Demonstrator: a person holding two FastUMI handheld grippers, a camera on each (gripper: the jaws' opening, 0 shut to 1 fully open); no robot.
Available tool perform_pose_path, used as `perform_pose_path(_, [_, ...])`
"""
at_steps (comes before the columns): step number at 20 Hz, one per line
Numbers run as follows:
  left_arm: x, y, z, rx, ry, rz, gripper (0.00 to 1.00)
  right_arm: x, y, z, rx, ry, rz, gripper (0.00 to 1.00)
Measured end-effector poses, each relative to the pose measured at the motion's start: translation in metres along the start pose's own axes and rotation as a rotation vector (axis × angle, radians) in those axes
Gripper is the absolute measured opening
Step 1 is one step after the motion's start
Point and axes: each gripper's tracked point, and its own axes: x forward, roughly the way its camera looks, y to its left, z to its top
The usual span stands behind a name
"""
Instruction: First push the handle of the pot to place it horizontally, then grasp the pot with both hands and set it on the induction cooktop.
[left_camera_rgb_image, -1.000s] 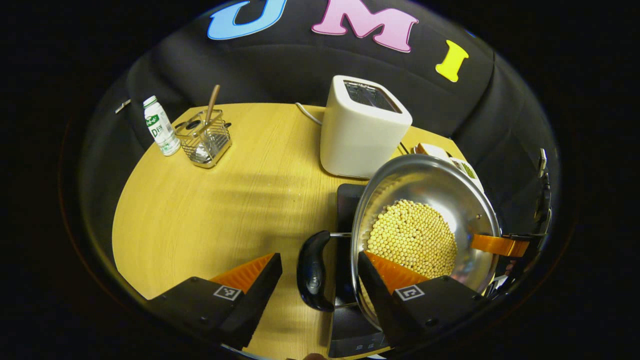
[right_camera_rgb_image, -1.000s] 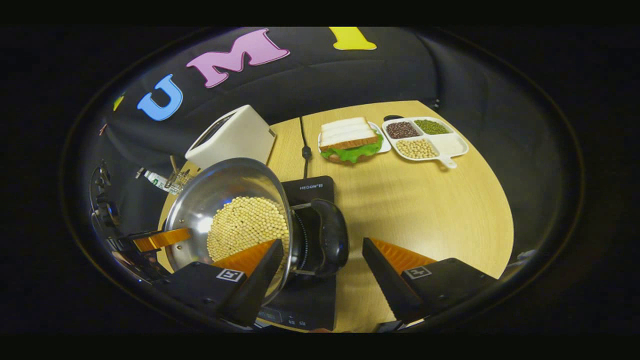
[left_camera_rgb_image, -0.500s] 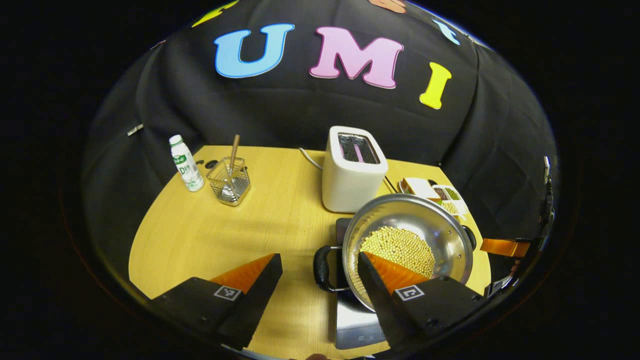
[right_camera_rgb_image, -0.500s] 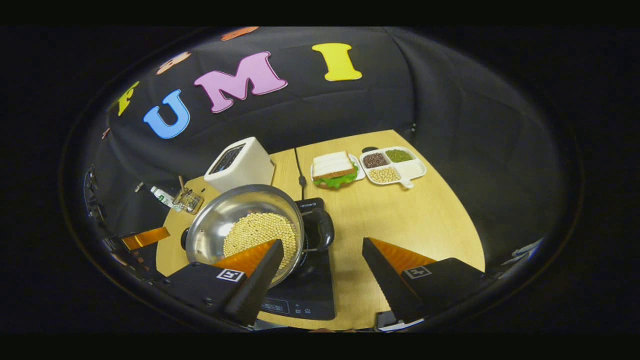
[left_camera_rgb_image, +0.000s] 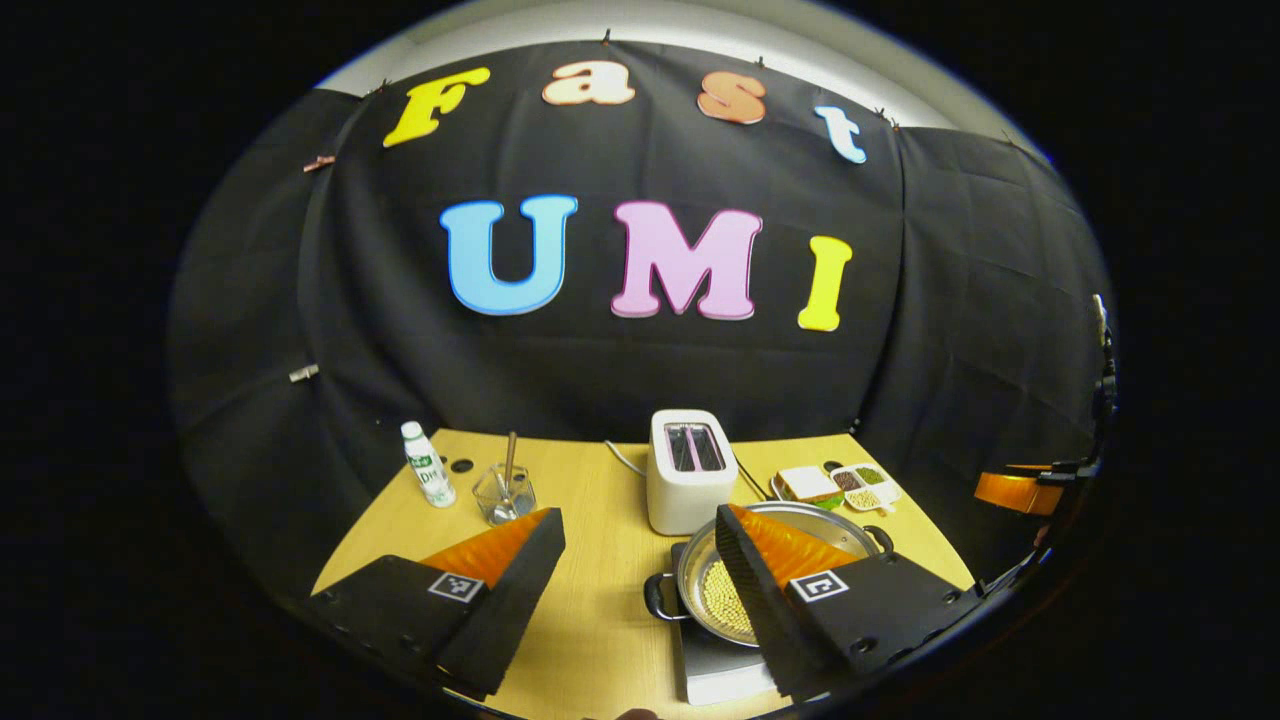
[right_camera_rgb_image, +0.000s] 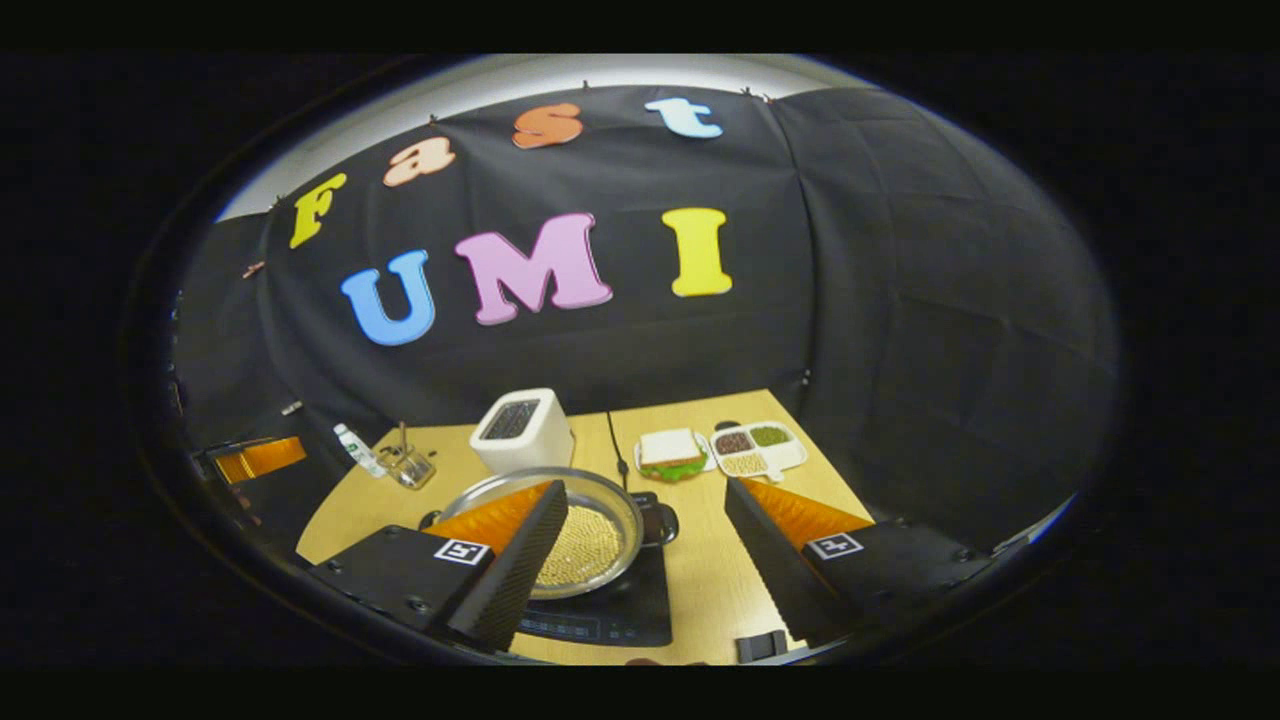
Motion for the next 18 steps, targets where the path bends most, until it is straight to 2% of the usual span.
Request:
perform_pose_path(4, [-0.052,-0.003,0.025,0.069,-0.118,0.018,0.95,-0.041,0.015,0.031,0.032,-0.154,0.013,0.99])
perform_pose_path(7, [-0.089,0.002,0.023,0.047,-0.153,0.039,0.94,-0.073,0.019,0.040,-0.007,-0.248,-0.002,0.98])
perform_pose_path(13, [-0.151,0.032,0.010,0.028,-0.222,0.087,0.94,-0.126,0.015,0.026,-0.073,-0.339,-0.049,1.00])
perform_pose_path(18, [-0.189,0.044,-0.015,-0.004,-0.258,0.090,0.95,-0.161,0.011,0.014,-0.128,-0.405,-0.104,1.00])
